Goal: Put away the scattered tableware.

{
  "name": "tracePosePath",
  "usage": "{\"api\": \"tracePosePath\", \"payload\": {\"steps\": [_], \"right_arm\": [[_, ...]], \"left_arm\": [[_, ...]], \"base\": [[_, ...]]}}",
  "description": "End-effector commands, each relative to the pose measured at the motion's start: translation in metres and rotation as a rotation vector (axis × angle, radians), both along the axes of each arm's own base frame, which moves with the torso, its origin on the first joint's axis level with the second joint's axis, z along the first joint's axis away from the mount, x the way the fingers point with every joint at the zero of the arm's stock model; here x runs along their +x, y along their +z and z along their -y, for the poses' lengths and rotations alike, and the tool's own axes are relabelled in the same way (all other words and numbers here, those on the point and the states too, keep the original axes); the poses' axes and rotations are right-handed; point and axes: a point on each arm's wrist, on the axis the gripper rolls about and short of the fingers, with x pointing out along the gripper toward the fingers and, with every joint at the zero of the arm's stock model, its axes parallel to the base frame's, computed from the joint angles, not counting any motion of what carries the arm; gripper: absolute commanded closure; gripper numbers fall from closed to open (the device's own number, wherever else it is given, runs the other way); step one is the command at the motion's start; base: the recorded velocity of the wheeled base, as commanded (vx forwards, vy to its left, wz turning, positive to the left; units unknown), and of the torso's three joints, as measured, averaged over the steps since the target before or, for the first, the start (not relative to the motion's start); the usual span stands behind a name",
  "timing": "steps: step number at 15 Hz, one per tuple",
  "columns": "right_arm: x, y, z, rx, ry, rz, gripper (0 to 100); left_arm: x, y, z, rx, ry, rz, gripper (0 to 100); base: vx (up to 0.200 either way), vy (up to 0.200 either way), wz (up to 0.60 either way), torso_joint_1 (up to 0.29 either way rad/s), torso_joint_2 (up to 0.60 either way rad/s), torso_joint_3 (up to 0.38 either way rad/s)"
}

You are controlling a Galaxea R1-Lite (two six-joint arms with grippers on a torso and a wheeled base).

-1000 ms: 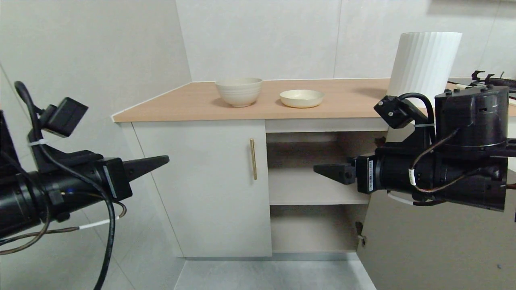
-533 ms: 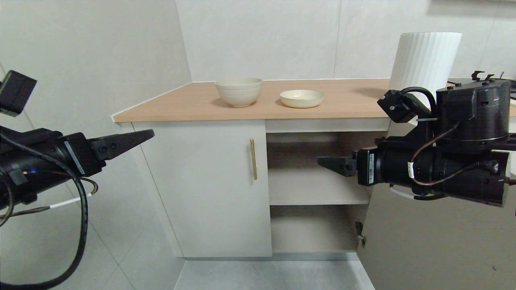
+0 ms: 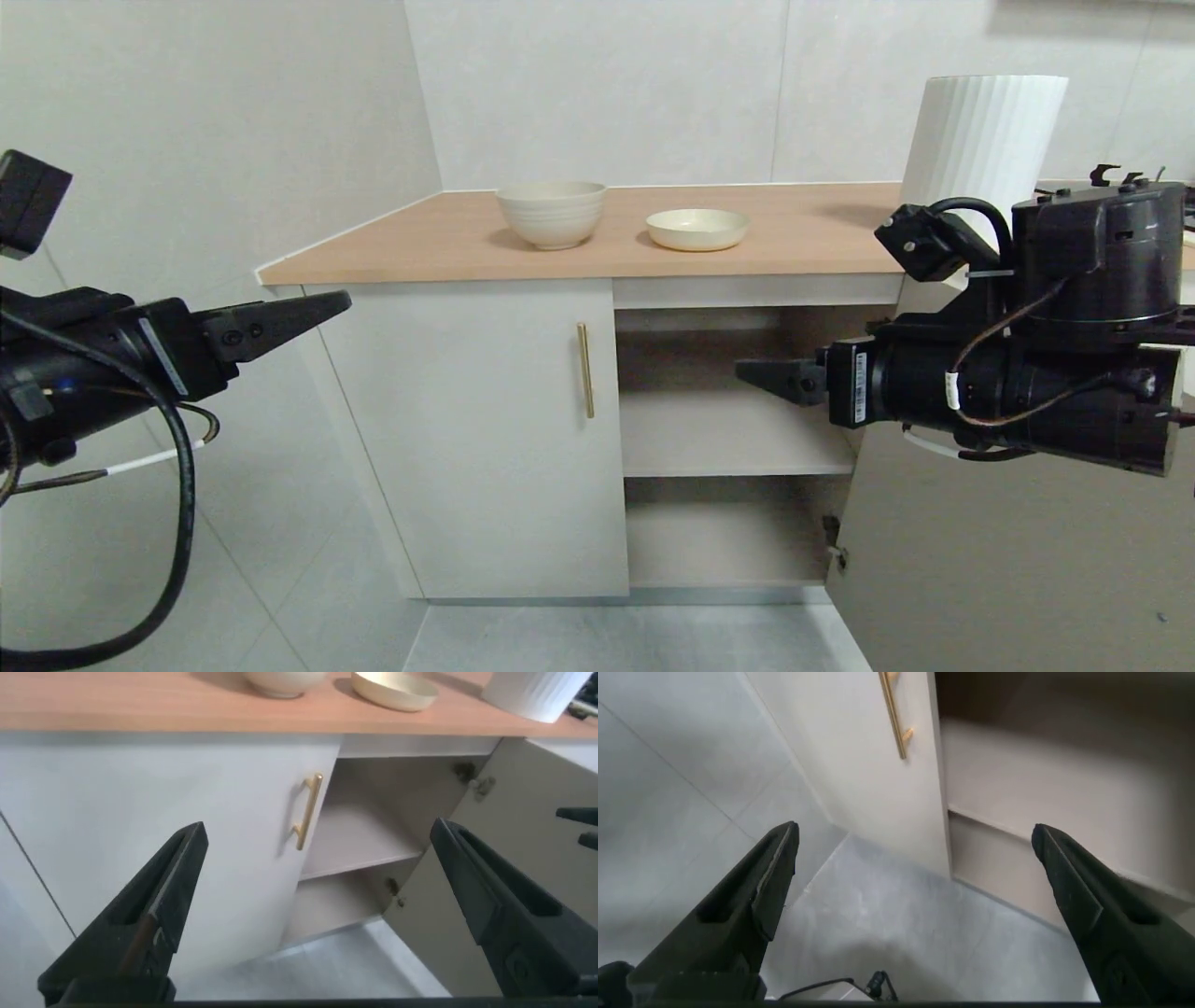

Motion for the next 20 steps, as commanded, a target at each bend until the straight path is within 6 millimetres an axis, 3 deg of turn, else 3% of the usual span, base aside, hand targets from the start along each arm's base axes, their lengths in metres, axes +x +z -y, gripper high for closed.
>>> {"api": "tracePosePath", "payload": {"steps": [1, 10, 20], "right_arm": [[-0.001, 0.001, 0.001, 0.001, 0.000, 0.002, 0], [-0.006, 0.005, 0.006, -0.003, -0.003, -0.007, 0], [-0.022, 0.021, 0.016, 0.068, -0.011, -0.032, 0]], "left_arm": [[0.001, -0.001, 0.000, 0.001, -0.001, -0.006, 0], [0.000, -0.003, 0.001, 0.018, -0.012, -0.006, 0], [0.001, -0.006, 0.002, 0.018, -0.013, -0.026, 0]], "base": [[0.000, 0.200, 0.00, 0.002, 0.00, 0.002], [0.000, 0.022, 0.00, 0.001, 0.00, 0.000], [0.180, 0.000, 0.00, 0.001, 0.00, 0.002]]}}
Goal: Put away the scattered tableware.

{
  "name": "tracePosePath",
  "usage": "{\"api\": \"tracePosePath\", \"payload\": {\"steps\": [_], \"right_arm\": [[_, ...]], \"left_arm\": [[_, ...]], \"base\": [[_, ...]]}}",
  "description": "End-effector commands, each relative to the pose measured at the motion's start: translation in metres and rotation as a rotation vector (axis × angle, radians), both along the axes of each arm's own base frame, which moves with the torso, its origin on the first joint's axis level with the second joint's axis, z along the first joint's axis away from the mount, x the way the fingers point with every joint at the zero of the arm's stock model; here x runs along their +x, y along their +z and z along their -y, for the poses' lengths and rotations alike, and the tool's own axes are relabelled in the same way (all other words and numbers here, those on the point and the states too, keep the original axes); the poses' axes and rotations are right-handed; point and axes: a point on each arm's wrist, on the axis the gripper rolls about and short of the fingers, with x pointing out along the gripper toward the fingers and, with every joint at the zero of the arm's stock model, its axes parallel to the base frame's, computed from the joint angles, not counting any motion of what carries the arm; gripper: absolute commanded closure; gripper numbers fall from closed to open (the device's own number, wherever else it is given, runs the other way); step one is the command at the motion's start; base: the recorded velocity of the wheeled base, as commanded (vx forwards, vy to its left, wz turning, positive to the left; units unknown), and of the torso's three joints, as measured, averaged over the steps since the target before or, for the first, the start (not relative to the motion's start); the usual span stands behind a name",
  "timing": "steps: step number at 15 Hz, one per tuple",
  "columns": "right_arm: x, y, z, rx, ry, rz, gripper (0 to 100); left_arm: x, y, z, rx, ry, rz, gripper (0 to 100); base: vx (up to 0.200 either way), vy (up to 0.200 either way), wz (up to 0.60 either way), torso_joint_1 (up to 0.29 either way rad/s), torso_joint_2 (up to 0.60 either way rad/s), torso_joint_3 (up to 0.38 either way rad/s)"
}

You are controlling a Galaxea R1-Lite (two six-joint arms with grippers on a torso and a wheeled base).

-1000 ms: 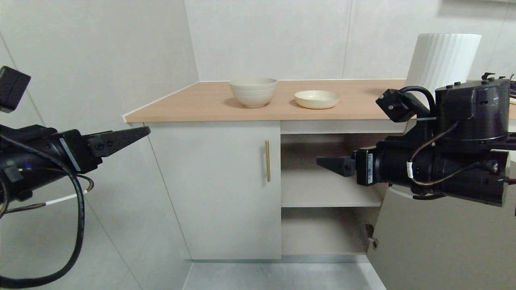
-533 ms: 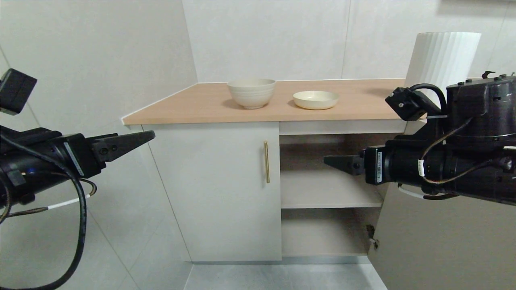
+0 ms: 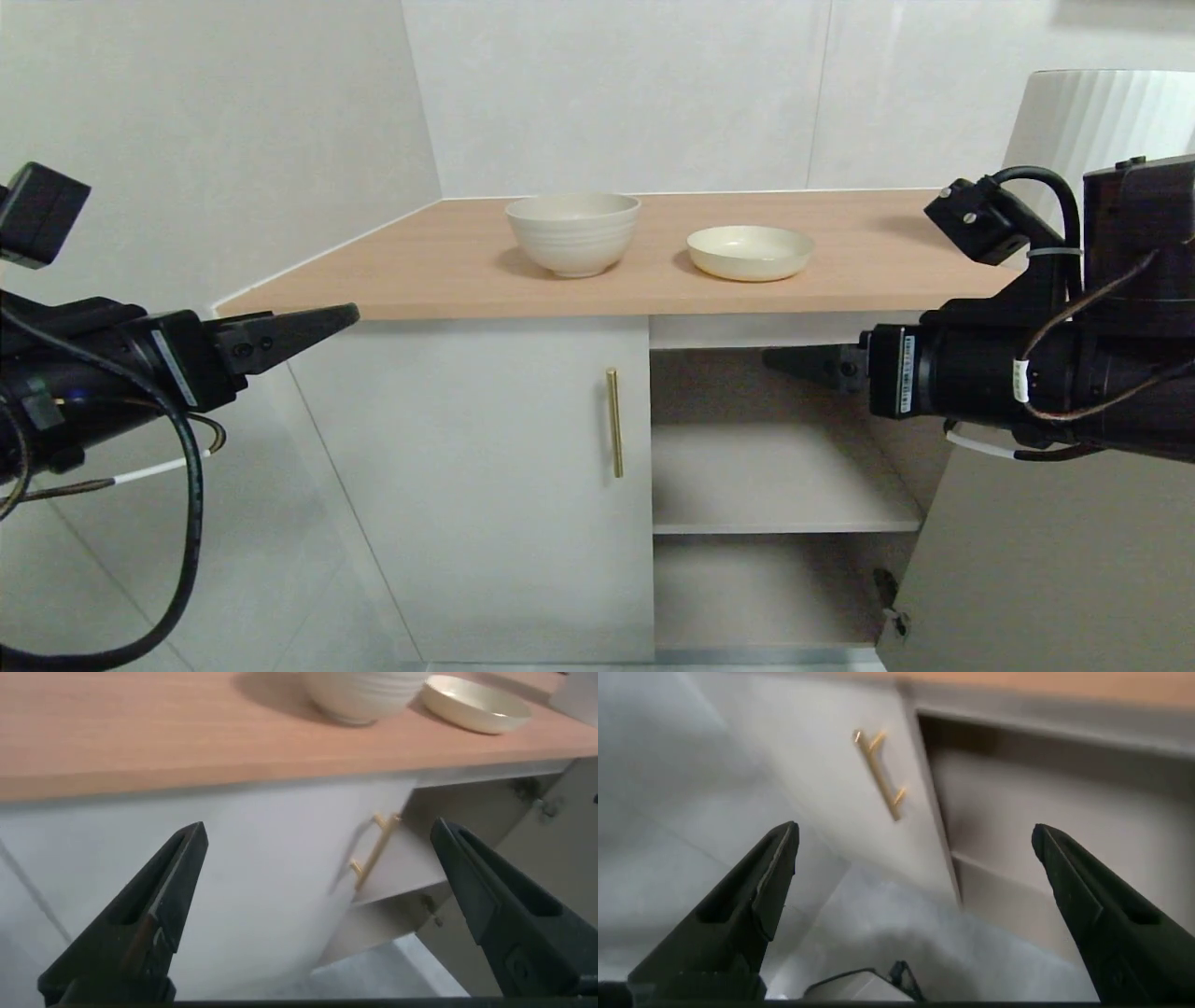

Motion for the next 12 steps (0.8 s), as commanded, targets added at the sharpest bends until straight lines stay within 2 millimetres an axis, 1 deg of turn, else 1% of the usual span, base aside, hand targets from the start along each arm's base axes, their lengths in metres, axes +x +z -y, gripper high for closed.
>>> {"api": "tracePosePath", "payload": {"steps": [1, 3, 6, 9, 12], "right_arm": [[-0.0070, 0.0046, 0.0046, 0.017, 0.008, 0.014, 0], [-0.0074, 0.0043, 0.0049, 0.014, 0.006, 0.016, 0], [-0.0001, 0.0008, 0.0066, 0.018, -0.014, 0.029, 0], [0.0026, -0.0015, 0.0053, 0.017, -0.019, 0.030, 0], [0.0026, -0.0015, 0.0053, 0.016, -0.018, 0.031, 0]], "left_arm": [[0.0008, -0.0011, 0.0007, 0.000, -0.003, -0.005, 0], [0.0008, -0.0011, 0.0010, -0.002, -0.006, -0.006, 0], [0.0007, -0.0010, 0.0020, -0.002, -0.011, -0.004, 0], [0.0017, -0.0022, 0.0029, -0.001, -0.015, -0.009, 0], [0.0021, -0.0040, 0.0040, -0.001, -0.026, -0.018, 0]], "base": [[0.000, 0.000, 0.00, 0.000, 0.00, 0.000], [0.000, 0.000, 0.00, 0.000, 0.00, 0.000], [0.000, 0.000, 0.00, 0.000, 0.00, 0.000], [0.000, 0.000, 0.00, 0.000, 0.00, 0.000], [0.000, 0.000, 0.00, 0.056, -0.24, -0.211]]}}
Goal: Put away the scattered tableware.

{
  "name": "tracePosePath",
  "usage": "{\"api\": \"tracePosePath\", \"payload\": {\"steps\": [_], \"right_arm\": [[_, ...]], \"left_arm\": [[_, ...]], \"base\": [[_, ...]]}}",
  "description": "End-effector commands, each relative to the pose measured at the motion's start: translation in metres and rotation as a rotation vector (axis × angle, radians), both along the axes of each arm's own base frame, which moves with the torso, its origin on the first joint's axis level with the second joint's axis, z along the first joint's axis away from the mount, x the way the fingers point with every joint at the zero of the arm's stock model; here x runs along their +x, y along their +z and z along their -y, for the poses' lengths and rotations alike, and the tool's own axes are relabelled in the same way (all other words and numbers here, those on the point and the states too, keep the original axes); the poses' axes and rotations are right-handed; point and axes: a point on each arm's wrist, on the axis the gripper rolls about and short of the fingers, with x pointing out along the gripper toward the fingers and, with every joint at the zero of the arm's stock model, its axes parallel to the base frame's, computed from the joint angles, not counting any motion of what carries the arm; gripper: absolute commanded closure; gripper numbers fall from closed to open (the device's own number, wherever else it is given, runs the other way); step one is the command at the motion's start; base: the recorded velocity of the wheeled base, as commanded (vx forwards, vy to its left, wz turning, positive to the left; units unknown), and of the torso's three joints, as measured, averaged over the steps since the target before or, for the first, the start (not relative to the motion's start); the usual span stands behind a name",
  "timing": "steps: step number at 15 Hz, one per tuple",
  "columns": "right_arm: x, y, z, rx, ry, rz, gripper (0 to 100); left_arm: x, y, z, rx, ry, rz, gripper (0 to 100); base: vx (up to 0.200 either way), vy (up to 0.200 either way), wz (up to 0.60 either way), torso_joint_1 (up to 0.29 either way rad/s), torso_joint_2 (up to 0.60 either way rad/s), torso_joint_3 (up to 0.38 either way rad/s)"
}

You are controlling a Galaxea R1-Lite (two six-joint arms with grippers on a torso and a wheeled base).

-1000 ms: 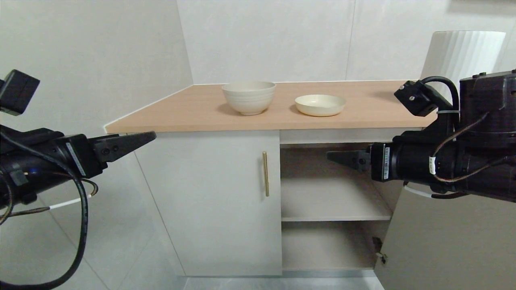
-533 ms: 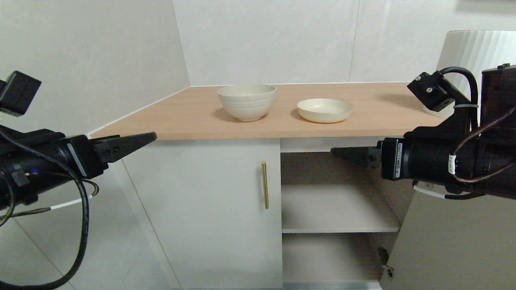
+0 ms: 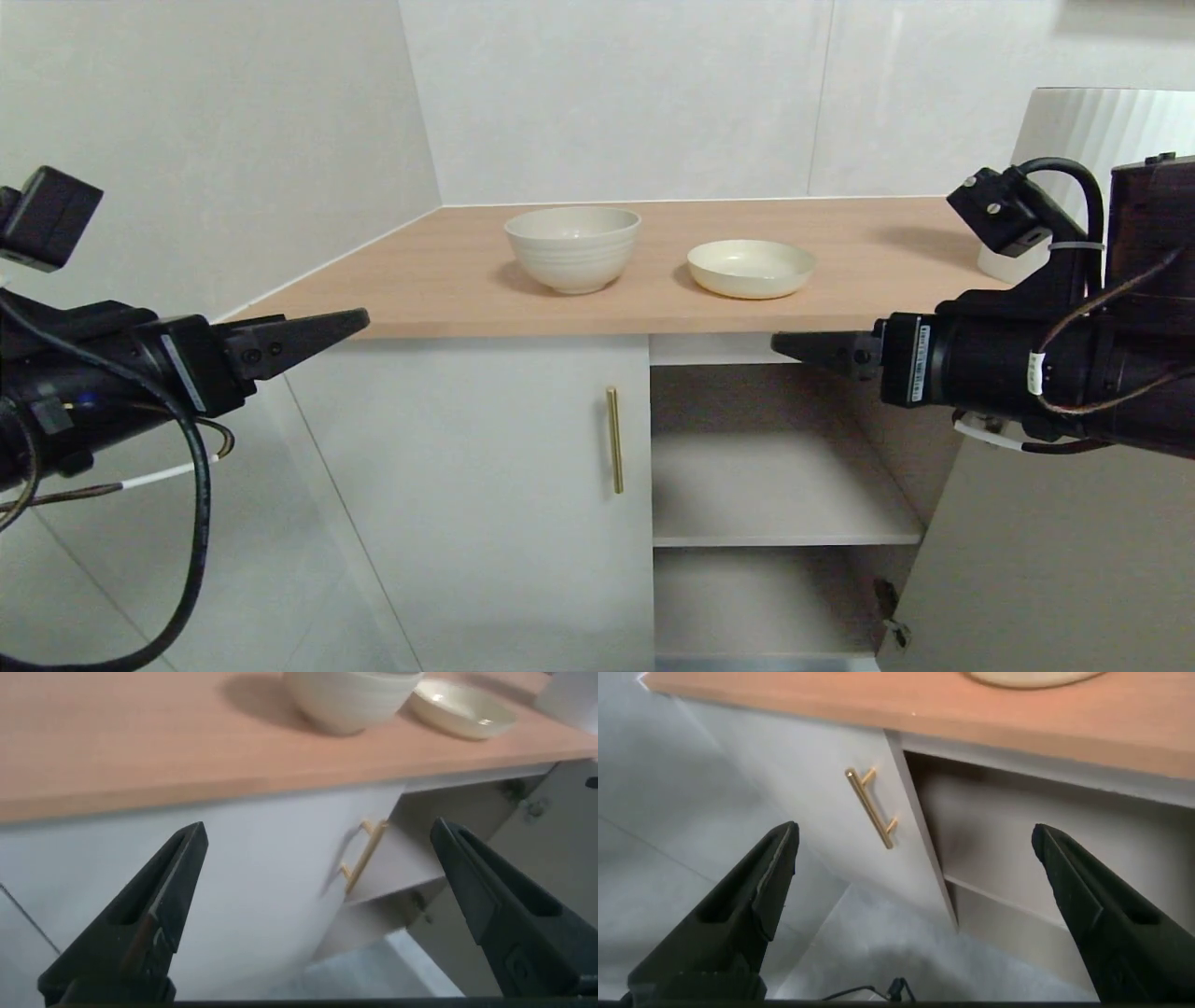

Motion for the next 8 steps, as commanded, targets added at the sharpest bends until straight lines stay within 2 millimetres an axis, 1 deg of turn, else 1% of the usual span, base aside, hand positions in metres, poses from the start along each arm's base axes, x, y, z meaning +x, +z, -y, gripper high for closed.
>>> {"api": "tracePosePath", "payload": {"steps": [1, 3, 5, 7, 8], "right_arm": [[0.002, -0.003, -0.001, -0.006, -0.001, -0.009, 0], [0.003, -0.003, 0.000, -0.006, -0.007, -0.008, 0], [0.013, -0.008, 0.003, -0.015, -0.032, -0.025, 0], [0.020, -0.012, 0.002, -0.015, -0.043, -0.025, 0], [0.031, -0.017, 0.005, -0.023, -0.065, -0.014, 0]], "left_arm": [[0.003, -0.005, 0.003, 0.001, -0.013, -0.019, 0], [0.004, -0.007, 0.005, 0.002, -0.022, -0.028, 0], [0.011, -0.014, 0.007, 0.002, -0.029, -0.063, 0], [0.014, -0.017, 0.008, 0.001, -0.029, -0.076, 0], [0.018, -0.021, 0.009, 0.003, -0.032, -0.095, 0]], "base": [[0.000, 0.000, 0.00, 0.027, -0.20, -0.290], [0.000, 0.000, 0.00, 0.178, -0.51, -0.295], [0.000, 0.000, 0.00, 0.159, -0.51, -0.288], [0.000, 0.000, 0.00, 0.181, -0.47, -0.290], [0.000, 0.000, 0.00, 0.193, -0.46, -0.295]]}}
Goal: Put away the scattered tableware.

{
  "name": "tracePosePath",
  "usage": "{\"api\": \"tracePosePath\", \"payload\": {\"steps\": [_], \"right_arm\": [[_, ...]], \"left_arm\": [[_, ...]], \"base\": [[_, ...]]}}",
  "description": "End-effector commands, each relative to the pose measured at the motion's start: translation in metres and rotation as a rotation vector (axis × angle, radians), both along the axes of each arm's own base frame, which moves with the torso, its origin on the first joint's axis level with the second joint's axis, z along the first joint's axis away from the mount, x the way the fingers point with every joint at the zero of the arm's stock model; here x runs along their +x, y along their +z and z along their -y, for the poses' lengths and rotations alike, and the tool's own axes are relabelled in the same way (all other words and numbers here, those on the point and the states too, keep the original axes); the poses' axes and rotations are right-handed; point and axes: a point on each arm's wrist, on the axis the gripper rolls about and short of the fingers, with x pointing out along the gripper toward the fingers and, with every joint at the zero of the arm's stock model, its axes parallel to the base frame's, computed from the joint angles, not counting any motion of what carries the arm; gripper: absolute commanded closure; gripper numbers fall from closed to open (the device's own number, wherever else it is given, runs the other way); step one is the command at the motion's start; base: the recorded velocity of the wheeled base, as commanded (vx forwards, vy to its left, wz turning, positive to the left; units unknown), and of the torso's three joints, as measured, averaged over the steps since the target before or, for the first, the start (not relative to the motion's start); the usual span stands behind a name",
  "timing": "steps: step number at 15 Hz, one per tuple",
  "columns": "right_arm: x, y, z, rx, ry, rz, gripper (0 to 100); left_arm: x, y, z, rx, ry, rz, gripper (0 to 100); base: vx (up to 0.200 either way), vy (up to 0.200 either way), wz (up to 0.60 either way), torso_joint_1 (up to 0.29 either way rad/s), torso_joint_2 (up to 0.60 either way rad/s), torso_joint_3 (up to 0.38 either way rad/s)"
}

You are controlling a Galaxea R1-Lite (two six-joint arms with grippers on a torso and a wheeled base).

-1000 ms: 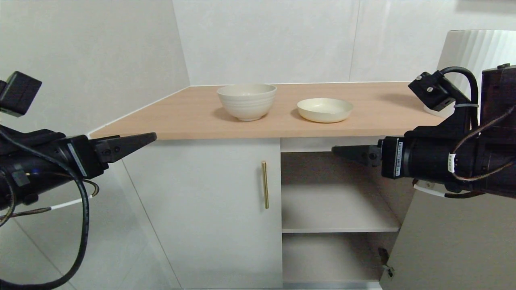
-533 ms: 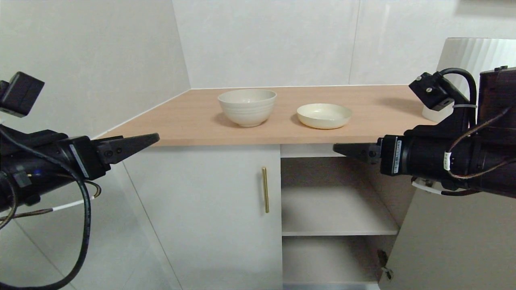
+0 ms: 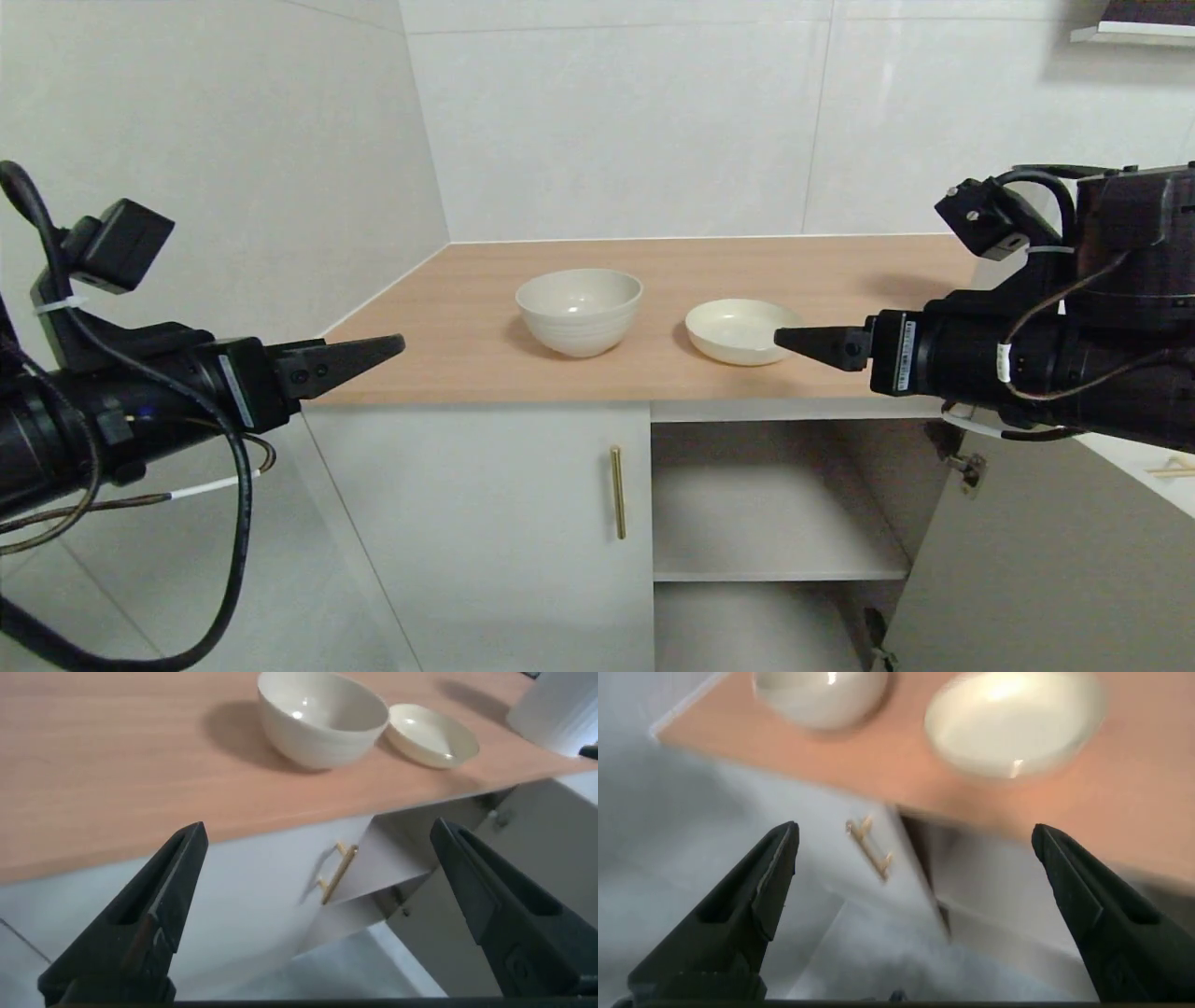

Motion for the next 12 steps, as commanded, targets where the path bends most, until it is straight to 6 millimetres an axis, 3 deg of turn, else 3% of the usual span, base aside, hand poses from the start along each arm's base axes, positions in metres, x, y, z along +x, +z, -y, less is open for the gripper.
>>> {"api": "tracePosePath", "payload": {"steps": [1, 6, 8, 11, 12], "right_arm": [[0.016, -0.012, 0.002, -0.023, -0.029, -0.019, 0], [0.028, -0.022, -0.001, -0.027, -0.040, -0.023, 0], [0.042, -0.030, -0.004, -0.039, -0.043, 0.005, 0], [0.078, -0.038, -0.006, -0.026, -0.097, 0.074, 0], [0.081, -0.038, -0.005, -0.055, -0.110, 0.026, 0]], "left_arm": [[0.008, -0.007, 0.001, -0.001, -0.001, -0.035, 0], [0.023, -0.014, 0.012, -0.070, -0.016, -0.073, 0], [0.034, -0.012, 0.021, -0.101, -0.029, -0.094, 0], [0.074, -0.002, 0.041, -0.144, 0.065, -0.141, 0], [0.088, 0.003, 0.047, -0.131, 0.112, -0.171, 0]], "base": [[0.000, 0.000, 0.00, 0.188, -0.48, -0.286], [0.000, 0.000, 0.00, 0.200, -0.47, -0.281], [0.000, 0.000, 0.00, 0.212, -0.49, -0.276], [0.000, 0.000, 0.00, 0.097, -0.24, -0.134], [0.000, 0.000, 0.00, 0.032, -0.06, -0.046]]}}
